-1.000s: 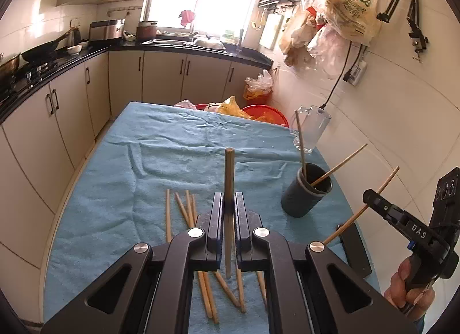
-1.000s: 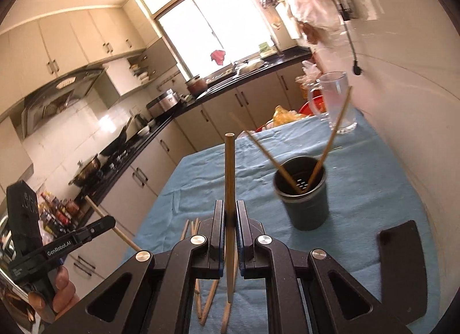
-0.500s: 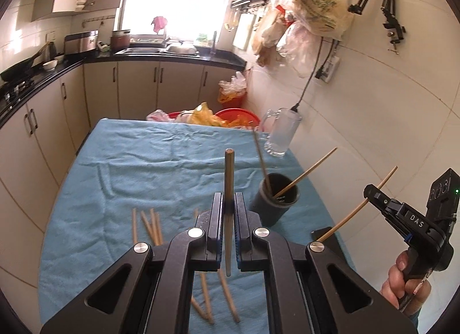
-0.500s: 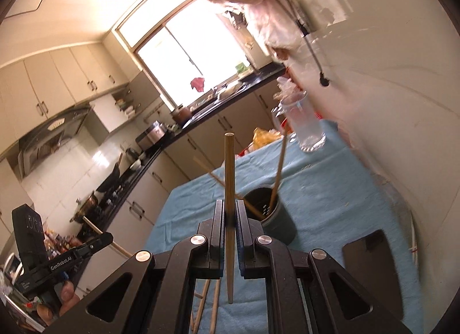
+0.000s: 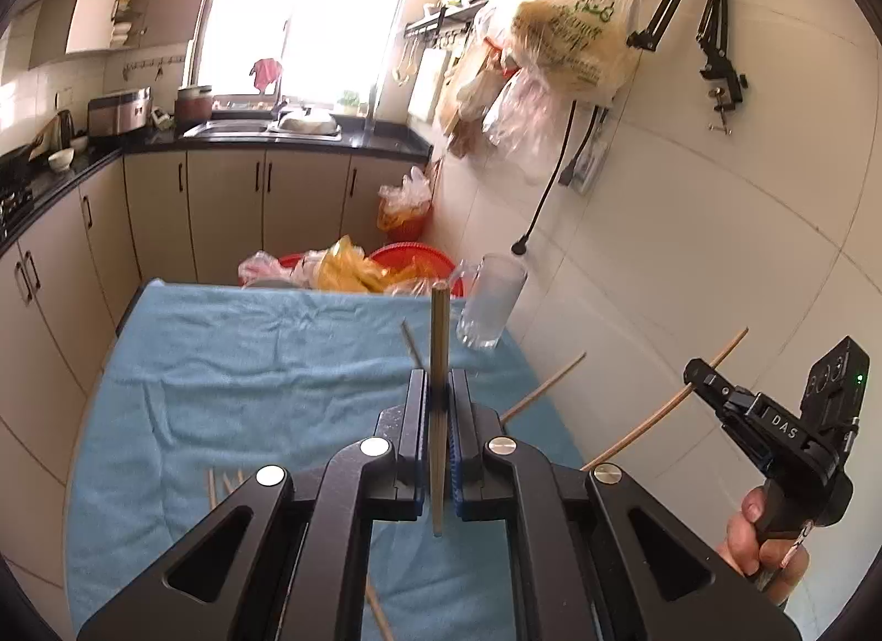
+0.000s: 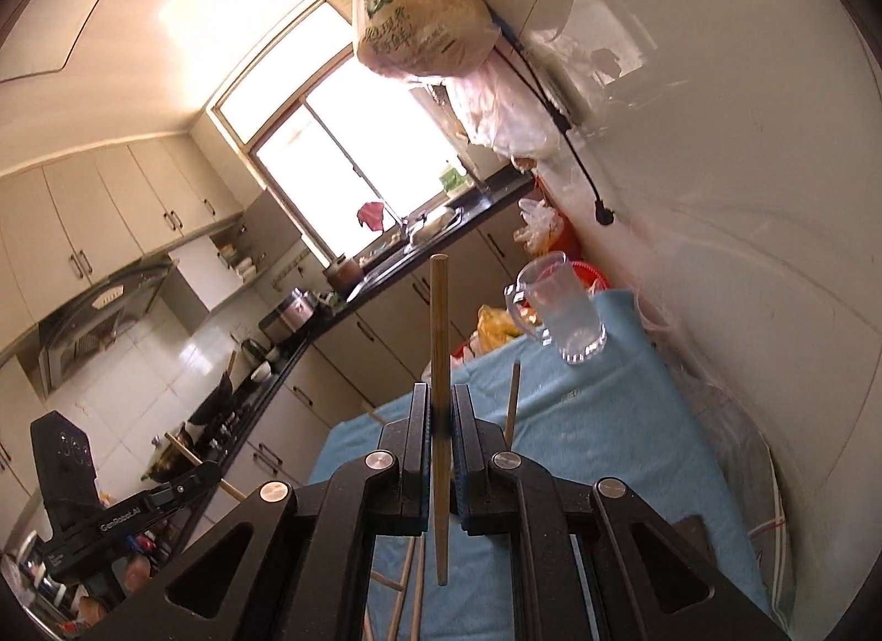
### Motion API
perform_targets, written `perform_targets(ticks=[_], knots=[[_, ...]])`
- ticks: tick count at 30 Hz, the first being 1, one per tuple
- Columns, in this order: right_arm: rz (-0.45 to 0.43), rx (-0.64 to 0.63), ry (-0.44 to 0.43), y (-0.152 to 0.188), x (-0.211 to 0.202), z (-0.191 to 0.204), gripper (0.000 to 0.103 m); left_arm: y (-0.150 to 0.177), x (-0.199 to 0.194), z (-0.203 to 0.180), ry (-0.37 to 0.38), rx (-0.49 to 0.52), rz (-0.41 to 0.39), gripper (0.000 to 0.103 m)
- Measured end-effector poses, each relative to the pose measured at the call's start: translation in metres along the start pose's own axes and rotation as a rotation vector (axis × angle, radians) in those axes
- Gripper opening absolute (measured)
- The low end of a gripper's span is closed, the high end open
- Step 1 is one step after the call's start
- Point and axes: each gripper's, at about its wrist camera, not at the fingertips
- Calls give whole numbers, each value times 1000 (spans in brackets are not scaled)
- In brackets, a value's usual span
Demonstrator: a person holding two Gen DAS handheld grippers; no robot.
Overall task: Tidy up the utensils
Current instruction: 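Lift both chopsticks upright and carry them over the black holder cup, then drop both chopsticks into the holder cup by opening both grippers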
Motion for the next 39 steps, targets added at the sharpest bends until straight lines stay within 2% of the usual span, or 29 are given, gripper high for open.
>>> perform_targets(ticks=[6, 12, 17, 24, 32, 39], knots=[[-23, 13, 11, -21, 13, 0, 7, -28, 19, -8, 24, -7, -31, 6], [-14, 27, 40, -32, 41, -4, 7, -41, 51, -5, 38, -12, -31, 6], [2, 30, 83, -32, 63, -12, 7, -34, 83, 8, 37, -32, -1, 6], [75, 51, 114, -20, 99, -28, 7, -18, 115, 28, 31, -60, 48, 6], [144, 57, 120, -3, 124, -33, 7, -1, 137, 42, 13, -75, 109, 6], [190, 43, 126, 8, 143, -30, 8, 6, 145, 48, 5, -85, 127, 6]])
Point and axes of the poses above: each gripper's, at about its wrist camera, not at the fingertips, and x roughly the way its jaws point, z to its left, y to its underside, and after that the axes turned 12 degrees about y, right-handed
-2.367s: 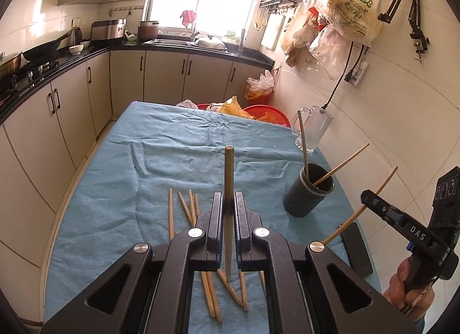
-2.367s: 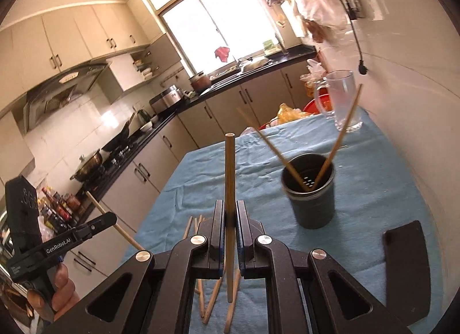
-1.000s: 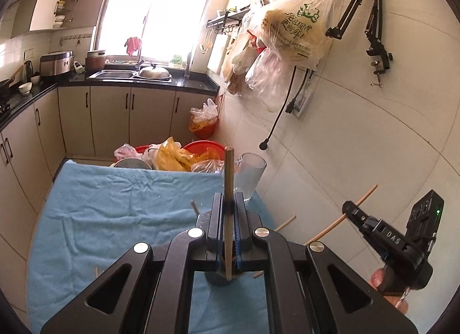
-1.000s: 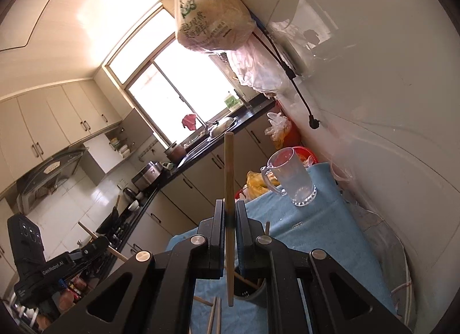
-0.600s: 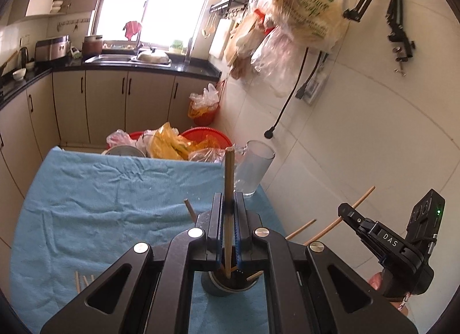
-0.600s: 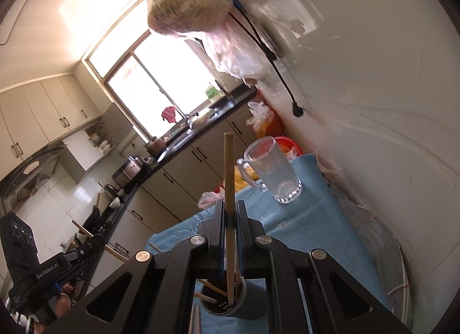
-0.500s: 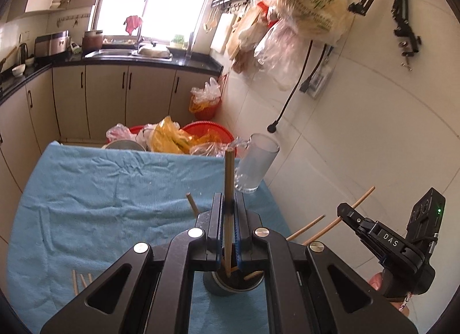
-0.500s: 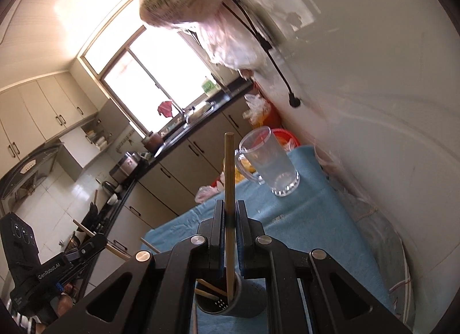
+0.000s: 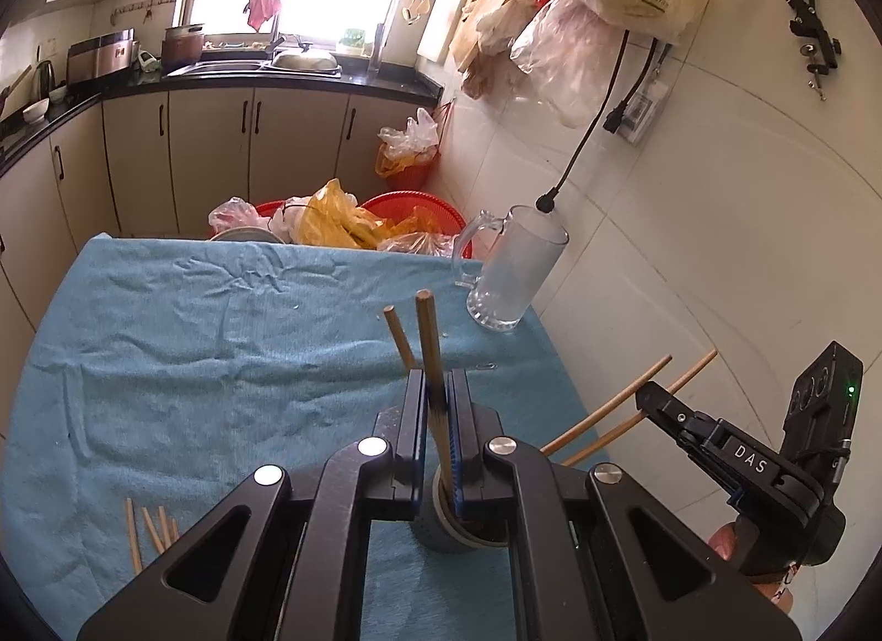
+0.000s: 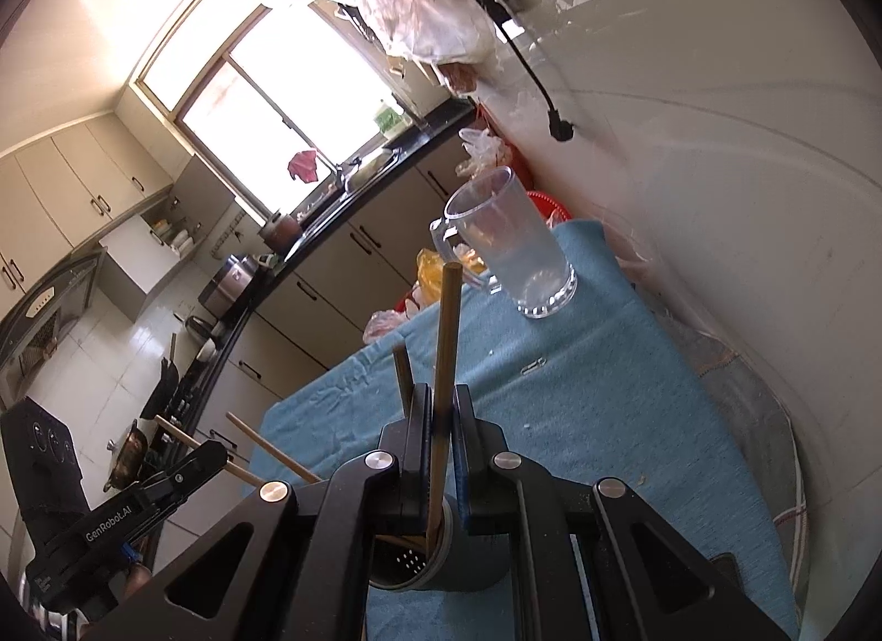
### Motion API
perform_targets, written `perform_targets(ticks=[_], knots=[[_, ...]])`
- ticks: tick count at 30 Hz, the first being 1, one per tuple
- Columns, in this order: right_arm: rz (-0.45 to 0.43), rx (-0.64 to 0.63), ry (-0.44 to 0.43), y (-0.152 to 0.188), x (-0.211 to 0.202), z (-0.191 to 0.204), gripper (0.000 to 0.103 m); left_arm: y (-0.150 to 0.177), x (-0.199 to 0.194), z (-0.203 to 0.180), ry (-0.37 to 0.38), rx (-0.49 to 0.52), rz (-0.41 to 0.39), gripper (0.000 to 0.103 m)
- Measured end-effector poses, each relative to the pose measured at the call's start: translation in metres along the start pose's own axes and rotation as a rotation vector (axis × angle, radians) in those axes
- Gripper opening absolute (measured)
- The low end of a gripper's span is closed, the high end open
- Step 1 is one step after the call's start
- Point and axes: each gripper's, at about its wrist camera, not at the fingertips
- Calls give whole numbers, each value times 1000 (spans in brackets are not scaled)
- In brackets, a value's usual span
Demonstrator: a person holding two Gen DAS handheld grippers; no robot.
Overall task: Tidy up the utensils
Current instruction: 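Drop both chopsticks into the holder cup by opening both grippers, then move both open grippers back toward the remaining chopsticks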
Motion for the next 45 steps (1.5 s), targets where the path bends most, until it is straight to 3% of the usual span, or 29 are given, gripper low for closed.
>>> perform_targets(ticks=[5, 8, 11, 14, 16, 18, 21, 24, 26, 38, 45], knots=[[6, -22, 5, 5, 2, 5, 9, 2, -1, 2, 4, 0, 5, 9], [3, -17, 6, 4, 1, 4, 13, 1, -5, 3, 2, -5, -16, 28], [-12, -12, 6, 4, -7, 2, 27, 1, -11, 2, 7, -1, -36, 34], [-39, -16, 10, 5, -20, 0, 31, 2, -18, 2, 1, -3, -53, 45], [-69, -29, 36, 7, -31, 1, 46, 4, -27, 2, -10, -2, -80, 54], [-107, -45, 87, 10, -42, 2, 75, 9, -38, 2, -39, 7, -112, 62], [-185, -78, 195, 18, -62, 4, 93, 19, -54, 4, -81, 19, -153, 73], [-234, -114, 299, 28, -75, 4, 95, 32, -68, 7, -107, 19, -179, 76], [-234, -132, 323, 36, -78, 4, 95, 42, -78, 9, -126, 23, -189, 77], [-170, -216, 346, 88, -79, 10, 96, 108, -108, 24, -196, 51, -128, 78], [-130, -266, 347, 108, -74, 24, 96, 132, -118, 45, -216, 12, -99, 78]])
Point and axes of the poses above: each gripper's, at about its wrist camera, not at the fingertips, and x roughly the way its jaws point, z to its left, y to its underside, and after that the axes turned 12 degrees about y, right-handed
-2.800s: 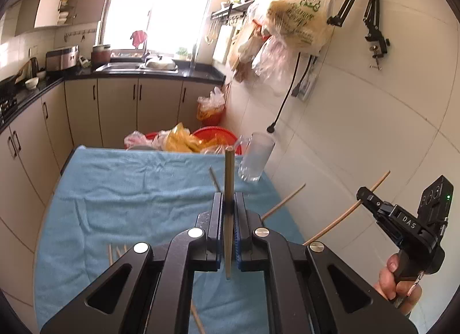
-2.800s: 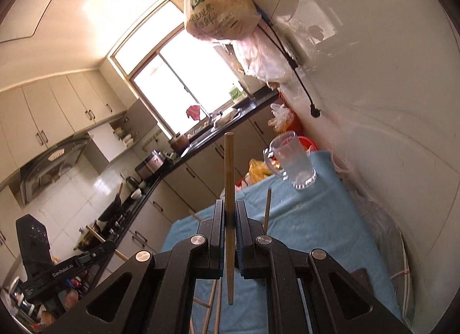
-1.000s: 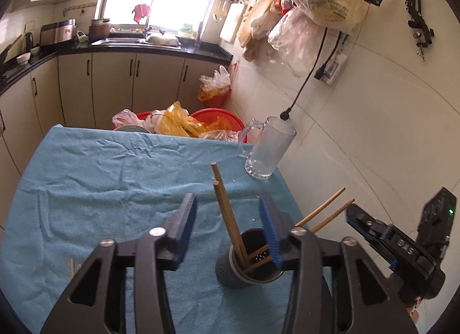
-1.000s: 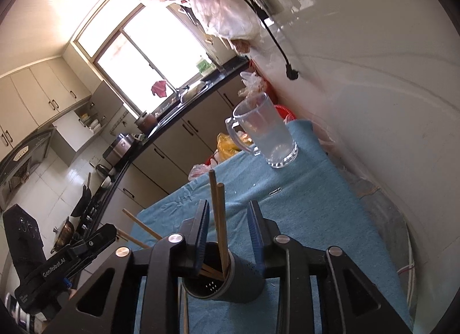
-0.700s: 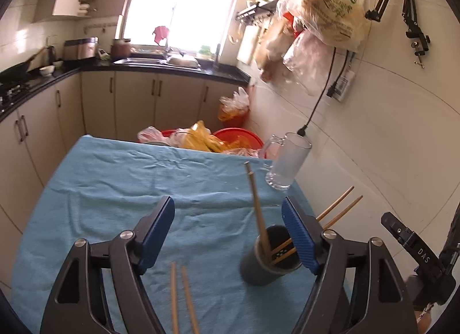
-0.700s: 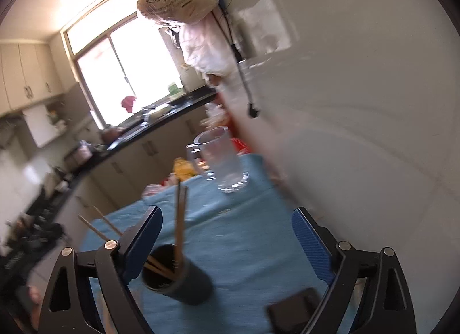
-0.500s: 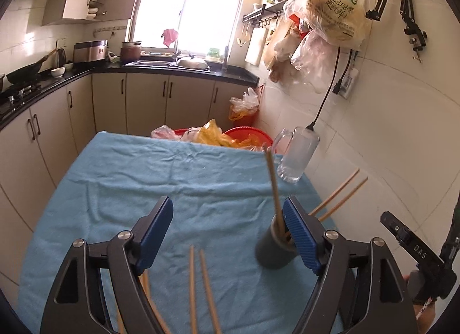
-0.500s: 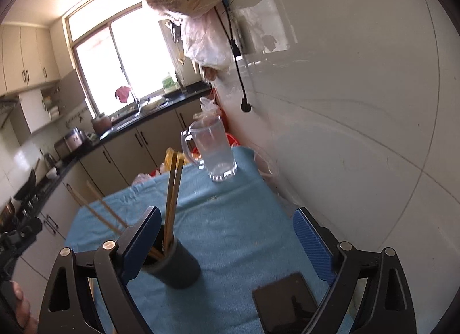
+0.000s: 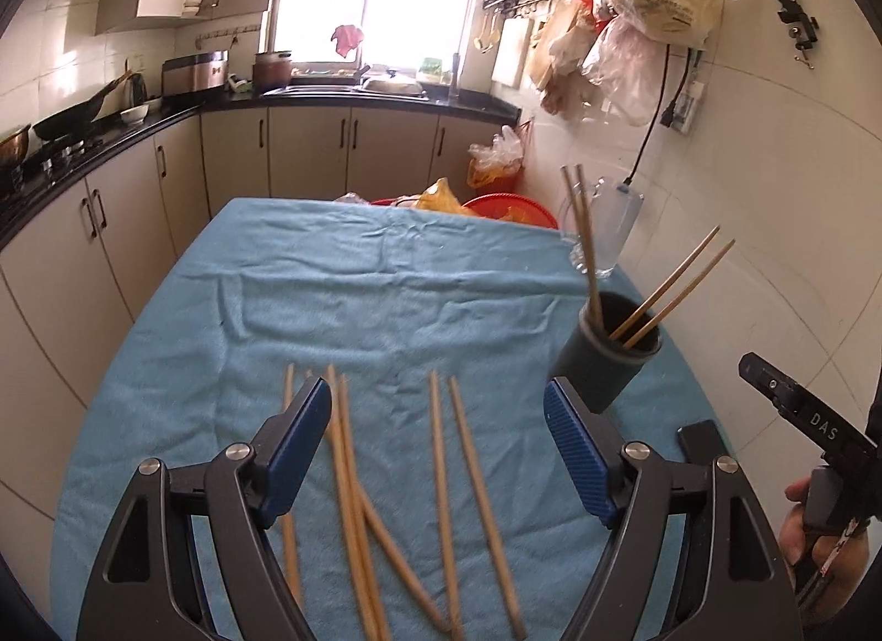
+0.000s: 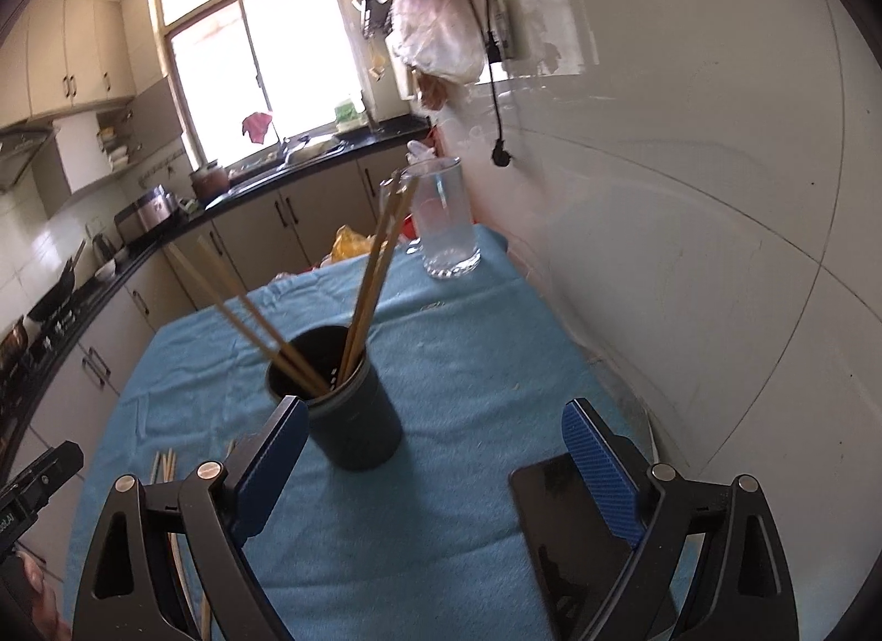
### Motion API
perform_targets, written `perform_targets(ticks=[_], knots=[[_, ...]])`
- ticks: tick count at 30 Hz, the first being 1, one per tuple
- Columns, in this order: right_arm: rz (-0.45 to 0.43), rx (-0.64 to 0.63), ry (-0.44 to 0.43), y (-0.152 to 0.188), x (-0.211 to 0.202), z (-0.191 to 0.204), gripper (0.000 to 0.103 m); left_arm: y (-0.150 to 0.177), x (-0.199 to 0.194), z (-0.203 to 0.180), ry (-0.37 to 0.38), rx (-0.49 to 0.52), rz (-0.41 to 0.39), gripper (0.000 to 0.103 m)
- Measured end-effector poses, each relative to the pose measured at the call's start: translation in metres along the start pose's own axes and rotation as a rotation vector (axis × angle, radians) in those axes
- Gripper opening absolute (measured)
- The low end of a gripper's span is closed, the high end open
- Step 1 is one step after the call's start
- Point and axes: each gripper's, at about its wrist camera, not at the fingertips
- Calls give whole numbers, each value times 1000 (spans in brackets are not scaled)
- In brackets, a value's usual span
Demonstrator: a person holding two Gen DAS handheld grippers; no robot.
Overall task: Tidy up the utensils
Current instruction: 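Move both open grippers back toward the remaining chopsticks, then close the left gripper on a chopstick while the right gripper grasps another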
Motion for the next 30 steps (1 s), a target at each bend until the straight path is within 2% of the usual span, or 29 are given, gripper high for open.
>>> perform_targets(ticks=[17, 20, 25, 26, 28, 30], knots=[[42, -145, -47, 32, -6, 58, 96, 33, -20, 51, -61, -70, 32, 78], [54, -165, -61, 36, -5, 66, 96, 38, -21, 66, -83, -91, 51, 78], [64, -197, -111, 45, -9, 80, 96, 44, -16, 112, -111, -198, 132, 78], [65, -201, -119, 46, -9, 80, 96, 45, -14, 124, -108, -235, 154, 77], [72, -207, -145, 49, -9, 84, 96, 47, -8, 139, -90, -290, 190, 65], [82, -213, -168, 52, -9, 88, 96, 47, 2, 150, -39, -340, 233, 59]])
Point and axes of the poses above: each gripper's, at about its wrist camera, not at the fingertips, and x roughly the way its jaws point, z to its left, y to its underside, and after that the axes turned 12 degrees about y, right-handed
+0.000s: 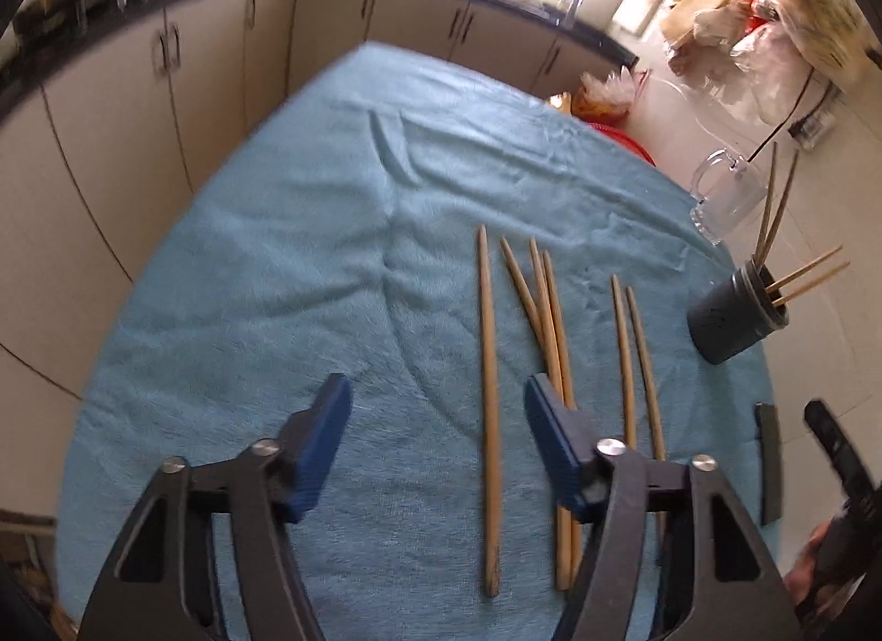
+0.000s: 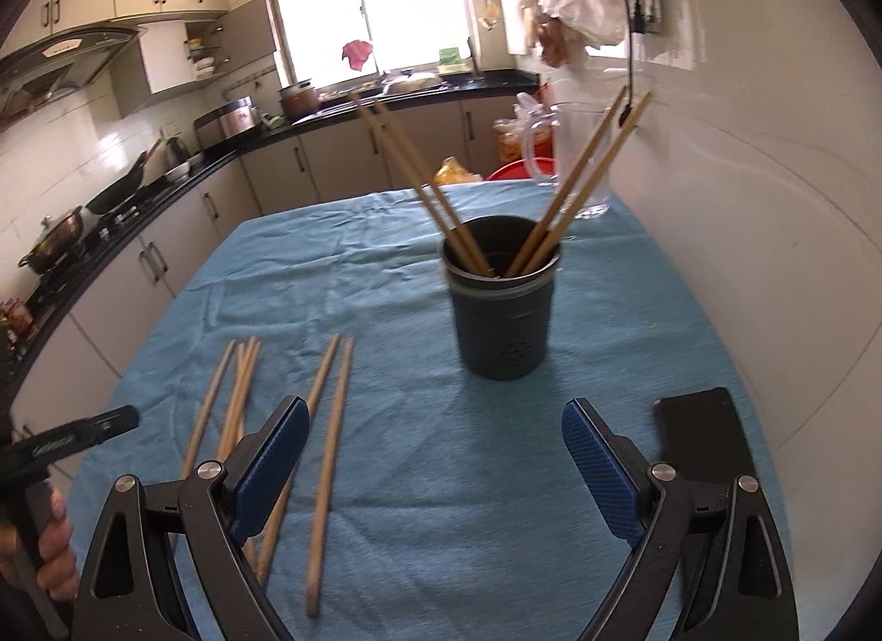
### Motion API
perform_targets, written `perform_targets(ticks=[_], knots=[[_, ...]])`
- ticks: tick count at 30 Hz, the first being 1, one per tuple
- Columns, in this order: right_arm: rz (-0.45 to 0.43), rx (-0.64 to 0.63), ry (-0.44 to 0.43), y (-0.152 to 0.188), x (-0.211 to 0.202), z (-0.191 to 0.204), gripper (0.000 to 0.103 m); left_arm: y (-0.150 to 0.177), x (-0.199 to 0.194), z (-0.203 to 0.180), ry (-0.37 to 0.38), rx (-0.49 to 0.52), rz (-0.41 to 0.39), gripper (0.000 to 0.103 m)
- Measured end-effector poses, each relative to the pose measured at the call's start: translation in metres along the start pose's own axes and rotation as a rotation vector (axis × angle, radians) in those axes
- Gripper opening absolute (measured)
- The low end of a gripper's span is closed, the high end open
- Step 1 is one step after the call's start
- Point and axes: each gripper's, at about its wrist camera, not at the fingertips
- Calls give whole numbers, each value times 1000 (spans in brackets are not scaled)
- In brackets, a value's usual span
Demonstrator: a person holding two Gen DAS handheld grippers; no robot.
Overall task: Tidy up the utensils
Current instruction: 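Close the left gripper on a chopstick while the right gripper grasps another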
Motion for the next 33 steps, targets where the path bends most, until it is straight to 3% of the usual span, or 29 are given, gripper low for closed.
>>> perform_targets(ticks=[1, 4, 6, 7, 12, 17, 24, 33], knots=[[5, -3, -13, 0, 1, 2, 96, -2, 6, 2, 16, -9, 24, 54], [15, -8, -42, 2, 2, 5, 93, -9, 27, -1, 42, -15, 82, 51], [23, -7, -59, 2, 4, 6, 90, -15, 40, -6, 20, -2, 110, 30], [28, -5, -64, 3, 6, 6, 87, -18, 48, -11, 16, 1, 124, 26], [57, 1, -87, 4, 12, 5, 72, -35, 81, -25, -21, 43, 165, 23], [100, -11, -128, 2, 19, 12, 59, -43, 94, -28, -126, 56, 159, 7], [224, -117, -147, -8, 64, 58, 48, -25, 70, -13, -128, 31, 145, 7], [365, -158, -73, -16, 132, 92, 36, -23, 64, -7, -121, 37, 150, 7]])
Point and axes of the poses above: each gripper's, at about its wrist camera, not at the fingertips, and x roughly the way its jaws point, z to its left, y to its underside, and after that the axes turned 12 degrees about y, right-handed
